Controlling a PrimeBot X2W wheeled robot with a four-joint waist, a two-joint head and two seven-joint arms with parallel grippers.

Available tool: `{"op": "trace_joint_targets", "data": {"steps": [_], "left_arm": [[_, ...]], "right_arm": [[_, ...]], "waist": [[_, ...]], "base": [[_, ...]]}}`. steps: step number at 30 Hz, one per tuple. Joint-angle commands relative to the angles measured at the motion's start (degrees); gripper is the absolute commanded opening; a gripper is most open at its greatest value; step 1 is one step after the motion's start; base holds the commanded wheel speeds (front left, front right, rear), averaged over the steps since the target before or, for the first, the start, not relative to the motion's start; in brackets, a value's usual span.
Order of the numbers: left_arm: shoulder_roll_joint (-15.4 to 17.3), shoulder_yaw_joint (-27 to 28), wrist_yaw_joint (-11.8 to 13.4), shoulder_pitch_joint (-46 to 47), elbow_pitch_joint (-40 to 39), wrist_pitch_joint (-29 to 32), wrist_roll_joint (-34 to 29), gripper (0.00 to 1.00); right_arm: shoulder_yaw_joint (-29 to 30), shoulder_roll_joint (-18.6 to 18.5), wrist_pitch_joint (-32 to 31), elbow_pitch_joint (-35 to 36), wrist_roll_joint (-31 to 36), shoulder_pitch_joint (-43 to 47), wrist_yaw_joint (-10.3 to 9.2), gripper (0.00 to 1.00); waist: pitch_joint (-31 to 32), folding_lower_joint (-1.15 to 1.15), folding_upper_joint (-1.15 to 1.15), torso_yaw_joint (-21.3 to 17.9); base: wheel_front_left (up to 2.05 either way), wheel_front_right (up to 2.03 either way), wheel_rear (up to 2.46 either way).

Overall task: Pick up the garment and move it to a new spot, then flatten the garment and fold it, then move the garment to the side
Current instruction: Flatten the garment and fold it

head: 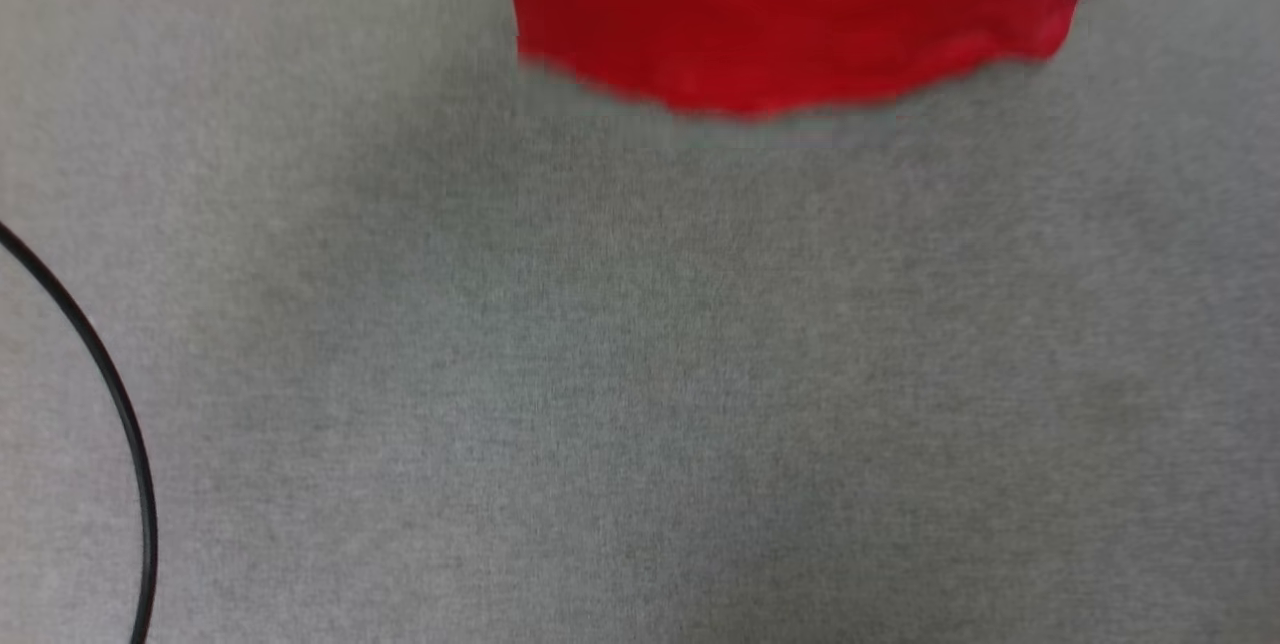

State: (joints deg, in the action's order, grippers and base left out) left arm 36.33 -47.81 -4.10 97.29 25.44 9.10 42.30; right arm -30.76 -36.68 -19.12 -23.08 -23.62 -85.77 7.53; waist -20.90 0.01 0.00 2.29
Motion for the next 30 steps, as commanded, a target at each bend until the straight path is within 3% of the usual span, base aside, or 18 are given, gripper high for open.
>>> {"op": "trace_joint_targets", "data": {"steps": [1, 7, 14, 21, 30], "left_arm": [[-0.6, 0.3, -0.3, 1.5, 0.7, -0.8, -0.3, 0.00], [-2.1, 2.4, -1.3, 9.2, 6.5, -4.4, -0.6, 0.00], [-2.5, 2.4, -2.6, 11.6, 11.5, -7.5, 0.2, 0.00], [-3.9, 0.1, -3.1, 5.4, 14.8, -11.3, 2.1, 0.00], [-2.0, -3.3, -3.3, -10.9, 14.4, -16.9, 5.3, 0.00]], "right_arm": [[-0.3, 0.5, 0.5, -0.9, 0.6, -2.1, -0.08, 0.00], [-2.0, 2.7, 2.0, -6.6, 2.6, -12.6, -0.08, 0.00], [-5.7, 4.7, 4.6, -12.5, 2.5, -18.8, -0.08, 0.00], [-8.8, 7.0, 9.8, -19.1, -0.6, -14.0, -0.08, 0.00], [-15.6, 9.3, 17.5, -22.2, -5.0, 0.2, -0.08, 0.00]], "waist": [[-3.4, -0.01, 0.00, 0.7], [-7.1, -0.01, 0.00, 1.5], [-9.7, -0.01, 0.00, 2.4], [-9.7, -0.01, 0.00, 2.4], [-5.1, -0.01, 0.00, 1.1]], "base": [[0.00, 0.00, 0.00], [0.00, 0.00, 0.00], [0.00, 0.00, 0.00], [0.00, 0.00, 0.00], [0.00, 0.00, 0.00]]}}
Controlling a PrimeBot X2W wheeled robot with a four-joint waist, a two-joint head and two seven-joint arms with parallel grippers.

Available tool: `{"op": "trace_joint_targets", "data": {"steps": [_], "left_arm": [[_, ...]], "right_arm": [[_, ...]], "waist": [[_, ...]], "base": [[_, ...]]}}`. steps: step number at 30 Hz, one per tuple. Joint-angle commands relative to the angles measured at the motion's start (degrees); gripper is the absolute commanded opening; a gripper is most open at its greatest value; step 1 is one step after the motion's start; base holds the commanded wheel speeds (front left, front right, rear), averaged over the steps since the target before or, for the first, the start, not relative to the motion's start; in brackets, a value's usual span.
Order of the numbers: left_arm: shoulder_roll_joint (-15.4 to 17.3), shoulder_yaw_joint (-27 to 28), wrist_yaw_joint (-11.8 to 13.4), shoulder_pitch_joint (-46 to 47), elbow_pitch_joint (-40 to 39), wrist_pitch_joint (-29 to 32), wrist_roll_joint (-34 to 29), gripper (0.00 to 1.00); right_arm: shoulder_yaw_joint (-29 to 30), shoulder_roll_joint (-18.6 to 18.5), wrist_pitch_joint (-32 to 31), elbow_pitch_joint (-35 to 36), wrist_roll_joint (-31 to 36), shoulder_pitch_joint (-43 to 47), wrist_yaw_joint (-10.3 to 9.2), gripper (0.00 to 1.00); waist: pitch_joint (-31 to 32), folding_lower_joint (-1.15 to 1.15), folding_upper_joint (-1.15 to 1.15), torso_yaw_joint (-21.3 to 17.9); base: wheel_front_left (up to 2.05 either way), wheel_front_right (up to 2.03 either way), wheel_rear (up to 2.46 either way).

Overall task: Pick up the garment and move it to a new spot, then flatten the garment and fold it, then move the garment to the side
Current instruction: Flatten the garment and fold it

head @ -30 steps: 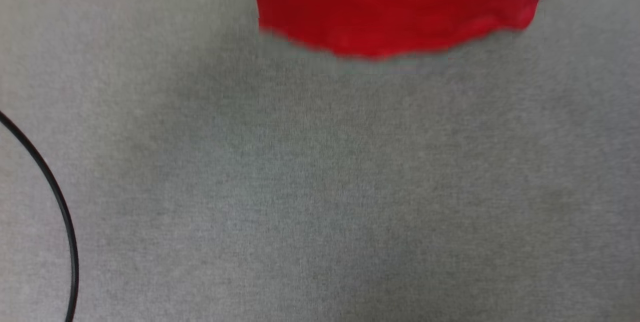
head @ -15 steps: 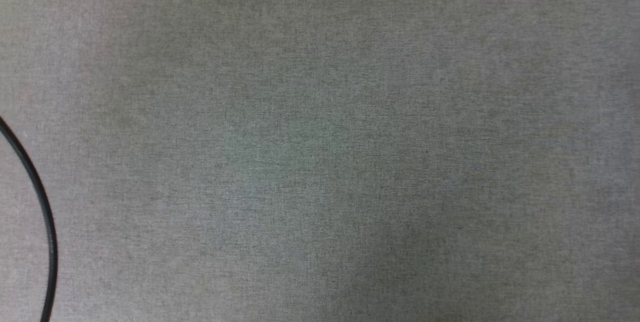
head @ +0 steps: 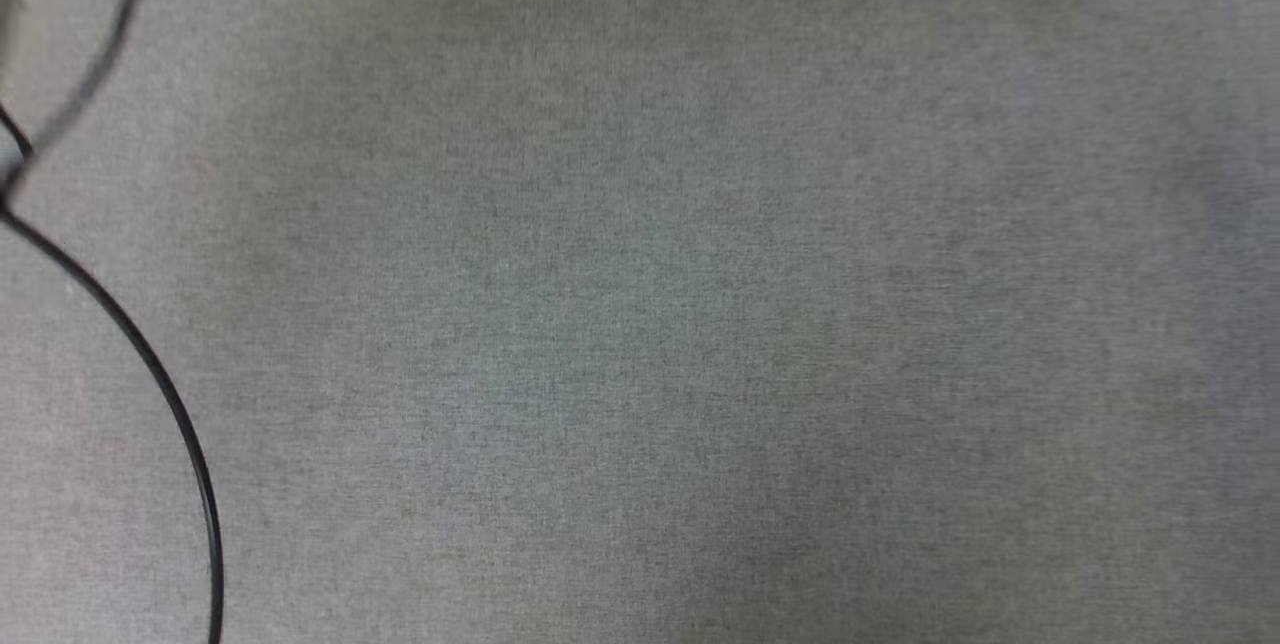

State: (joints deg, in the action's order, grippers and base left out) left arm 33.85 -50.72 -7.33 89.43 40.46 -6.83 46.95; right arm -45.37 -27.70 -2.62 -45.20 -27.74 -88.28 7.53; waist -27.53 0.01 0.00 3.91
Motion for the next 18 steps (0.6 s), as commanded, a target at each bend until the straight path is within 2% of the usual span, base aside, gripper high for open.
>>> {"op": "trace_joint_targets", "data": {"steps": [1, 4, 10, 16, 18], "left_arm": [[0.9, -0.6, -0.1, -5.5, -1.0, -1.6, 1.2, 0.00], [1.5, -1.0, 0.0, -10.5, -1.8, -2.9, 2.5, 0.00], [3.6, -1.3, 2.0, -26.9, -5.7, -5.4, 7.3, 0.00], [6.8, -1.9, 5.7, -43.8, -12.7, -6.7, 11.6, 0.00], [8.4, -2.0, 7.7, -49.4, -15.7, -7.1, 13.0, 0.00]], "right_arm": [[-1.6, 0.4, 1.9, -0.1, -1.6, 4.6, -0.08, 0.00], [-2.9, 0.4, 3.4, 0.2, -3.3, 8.5, -0.08, 0.00], [-7.2, -1.1, 6.6, 1.9, -7.7, 20.8, -0.08, 0.00], [-10.8, -3.3, 9.4, 4.2, -11.3, 33.3, -0.08, 0.00], [-12.2, -4.1, 9.8, 5.4, -12.2, 37.7, -0.08, 0.00]], "waist": [[2.3, -0.01, 0.00, -0.7], [3.7, -0.01, 0.00, -0.9], [9.0, -0.01, 0.00, -1.2], [14.4, -0.01, 0.00, -1.6], [16.3, -0.01, 0.00, -1.8]], "base": [[0.00, 0.00, 0.00], [0.00, 0.00, 0.00], [0.00, 0.00, 0.00], [0.00, 0.00, 0.00], [0.00, 0.00, 0.00]]}}
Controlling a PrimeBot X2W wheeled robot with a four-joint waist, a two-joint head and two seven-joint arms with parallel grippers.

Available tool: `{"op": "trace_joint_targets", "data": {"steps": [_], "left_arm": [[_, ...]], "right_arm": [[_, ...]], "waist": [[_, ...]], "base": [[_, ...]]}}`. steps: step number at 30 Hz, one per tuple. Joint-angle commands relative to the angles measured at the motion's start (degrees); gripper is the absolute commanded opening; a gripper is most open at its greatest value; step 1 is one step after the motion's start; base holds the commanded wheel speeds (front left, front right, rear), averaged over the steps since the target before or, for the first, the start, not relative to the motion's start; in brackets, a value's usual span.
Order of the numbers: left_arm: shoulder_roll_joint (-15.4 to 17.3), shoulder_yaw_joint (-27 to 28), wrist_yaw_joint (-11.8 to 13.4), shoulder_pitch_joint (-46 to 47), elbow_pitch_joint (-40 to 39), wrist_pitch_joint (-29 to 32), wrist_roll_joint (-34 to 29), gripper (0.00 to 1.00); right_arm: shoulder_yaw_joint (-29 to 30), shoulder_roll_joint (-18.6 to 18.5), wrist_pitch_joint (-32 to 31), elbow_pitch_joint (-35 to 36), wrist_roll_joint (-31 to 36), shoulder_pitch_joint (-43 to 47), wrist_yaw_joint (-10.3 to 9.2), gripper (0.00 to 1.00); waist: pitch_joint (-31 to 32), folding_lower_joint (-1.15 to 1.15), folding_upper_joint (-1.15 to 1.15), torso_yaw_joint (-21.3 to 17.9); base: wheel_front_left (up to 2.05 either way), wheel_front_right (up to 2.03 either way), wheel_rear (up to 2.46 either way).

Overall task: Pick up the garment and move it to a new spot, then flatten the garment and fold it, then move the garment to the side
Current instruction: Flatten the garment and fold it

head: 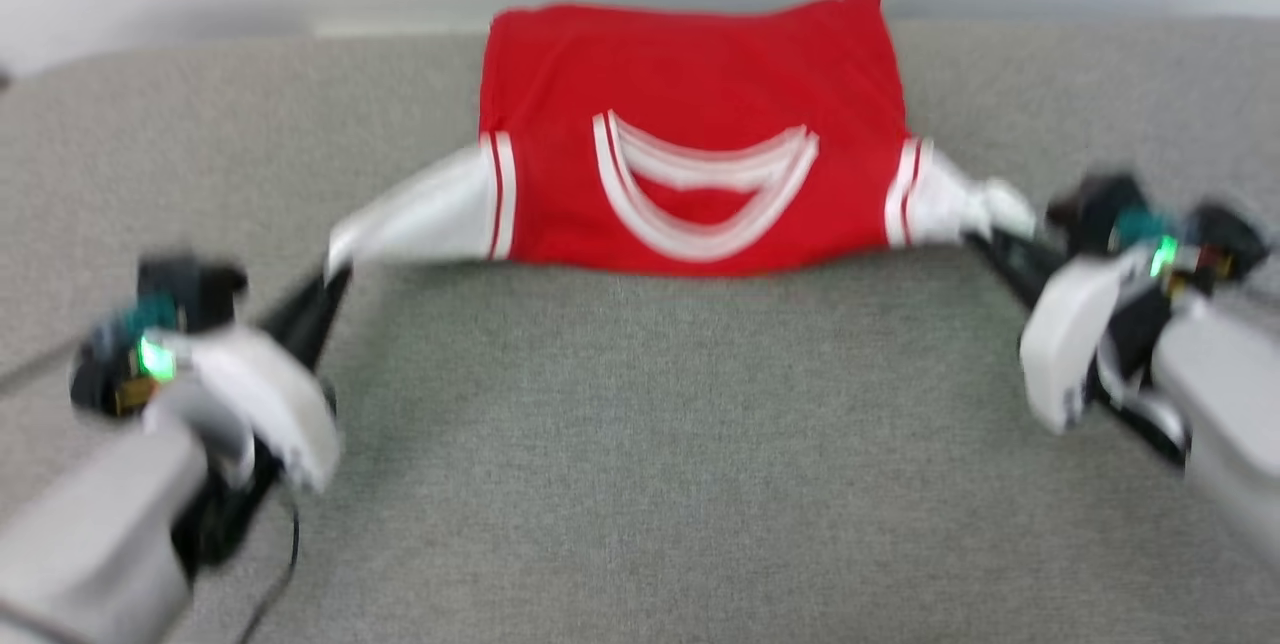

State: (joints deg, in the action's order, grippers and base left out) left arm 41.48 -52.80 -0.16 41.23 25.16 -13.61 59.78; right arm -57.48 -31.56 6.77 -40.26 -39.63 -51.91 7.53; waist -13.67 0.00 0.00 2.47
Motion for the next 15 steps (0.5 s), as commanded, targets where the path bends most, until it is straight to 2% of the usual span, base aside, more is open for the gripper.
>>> {"op": "trace_joint_targets", "data": {"steps": [1, 7, 11, 15], "left_arm": [[1.3, -0.1, 1.3, -4.2, -2.0, -0.3, 1.2, 0.00], [4.4, -0.4, 6.8, -19.0, -9.8, -0.9, 5.6, 0.00], [6.1, -0.5, 9.9, -25.6, -12.7, -1.2, 6.6, 0.00], [6.0, 0.2, 11.5, -31.0, -14.5, -1.5, 7.7, 0.00]], "right_arm": [[-0.5, -0.8, 0.7, 0.9, -0.8, 3.4, -0.08, 0.00], [-1.3, -3.0, 1.7, 3.8, -3.4, 15.3, -0.07, 0.00], [-0.3, -5.0, 2.3, 5.4, -3.6, 22.1, -0.08, 0.00], [2.0, -6.4, 2.8, 7.3, -3.7, 29.1, -0.08, 0.00]], "waist": [[3.4, 0.00, 0.00, -0.5], [7.9, 0.00, 0.00, -1.3], [10.2, 0.00, 0.00, -1.4], [12.0, 0.00, 0.00, -1.2]], "base": [[0.00, 0.00, 0.00], [0.00, 0.00, 0.00], [0.00, 0.00, 0.00], [0.00, 0.00, 0.00]]}}
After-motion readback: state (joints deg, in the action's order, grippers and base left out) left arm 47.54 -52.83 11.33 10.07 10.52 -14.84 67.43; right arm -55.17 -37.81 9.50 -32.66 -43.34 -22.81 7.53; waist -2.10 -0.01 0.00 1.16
